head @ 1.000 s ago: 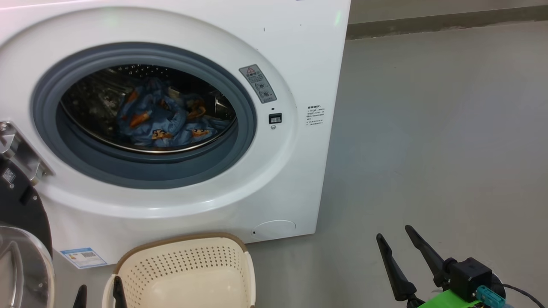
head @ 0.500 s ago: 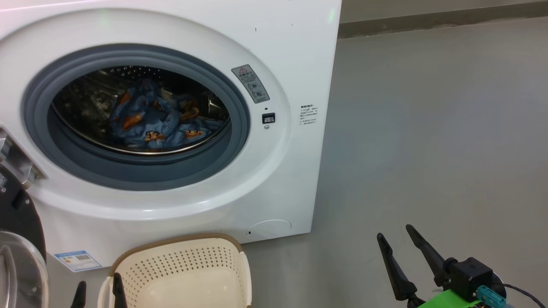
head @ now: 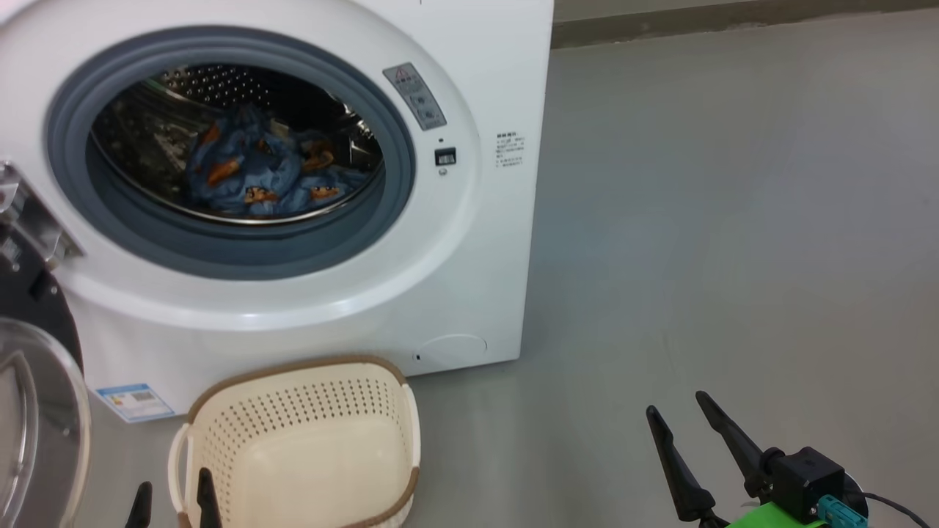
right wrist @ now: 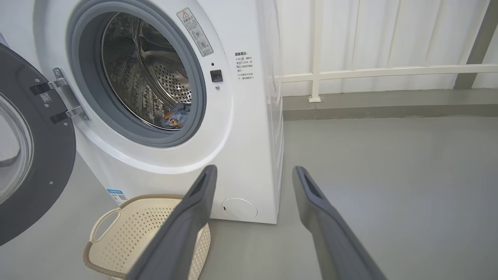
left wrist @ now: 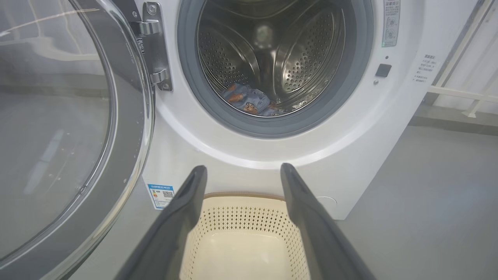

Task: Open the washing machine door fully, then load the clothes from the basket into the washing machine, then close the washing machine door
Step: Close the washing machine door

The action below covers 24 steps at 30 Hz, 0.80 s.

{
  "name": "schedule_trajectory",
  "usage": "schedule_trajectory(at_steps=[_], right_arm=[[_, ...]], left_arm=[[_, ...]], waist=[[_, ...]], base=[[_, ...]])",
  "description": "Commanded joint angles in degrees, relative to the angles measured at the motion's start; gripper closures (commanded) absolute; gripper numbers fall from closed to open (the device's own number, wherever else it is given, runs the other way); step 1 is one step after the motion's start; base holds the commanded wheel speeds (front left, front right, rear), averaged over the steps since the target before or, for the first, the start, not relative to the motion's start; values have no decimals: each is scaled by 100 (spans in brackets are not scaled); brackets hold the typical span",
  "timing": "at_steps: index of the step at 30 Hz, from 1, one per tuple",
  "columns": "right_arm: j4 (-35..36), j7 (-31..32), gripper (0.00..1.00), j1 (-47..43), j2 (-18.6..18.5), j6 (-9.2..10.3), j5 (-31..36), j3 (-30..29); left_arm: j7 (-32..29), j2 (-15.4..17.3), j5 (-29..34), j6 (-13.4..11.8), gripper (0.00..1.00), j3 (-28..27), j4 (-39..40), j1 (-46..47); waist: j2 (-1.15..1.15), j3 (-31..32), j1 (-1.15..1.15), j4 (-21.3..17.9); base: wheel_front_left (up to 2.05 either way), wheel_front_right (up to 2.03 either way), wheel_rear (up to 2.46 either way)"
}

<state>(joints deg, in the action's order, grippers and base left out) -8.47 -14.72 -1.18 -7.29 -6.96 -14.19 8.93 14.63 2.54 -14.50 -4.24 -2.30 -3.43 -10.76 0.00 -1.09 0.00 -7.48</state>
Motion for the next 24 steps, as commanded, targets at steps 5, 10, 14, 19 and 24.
schedule_trajectory(at_steps=[5, 10, 14, 19, 24], right_arm=[[146, -28, 0, 59, -36, -53, 27, 142], [134, -28, 0, 66, -39, -53, 21, 146], [137, -28, 0, 64, -41, -53, 18, 136], [136, -28, 0, 57, -44, -53, 21, 110], [169, -28, 0, 141, -60, -53, 46, 154]], left_arm=[[37, 34, 43, 17, 0, -181, 115, 71], [37, 34, 35, 28, 0, -169, 103, 59], [37, 34, 17, 25, 0, -162, 107, 51], [37, 34, 32, 17, 0, -123, 113, 67], [37, 34, 39, -50, 0, -104, 180, 70]], waist=[[0, -15, 0, 4], [0, -13, 0, -4], [0, -14, 0, 0], [0, -19, 0, 93], [0, -36, 0, 341]], base=[[-110, 110, 0], [-47, 47, 0], [-1, 1, 0], [0, 0, 0], [0, 0, 0]])
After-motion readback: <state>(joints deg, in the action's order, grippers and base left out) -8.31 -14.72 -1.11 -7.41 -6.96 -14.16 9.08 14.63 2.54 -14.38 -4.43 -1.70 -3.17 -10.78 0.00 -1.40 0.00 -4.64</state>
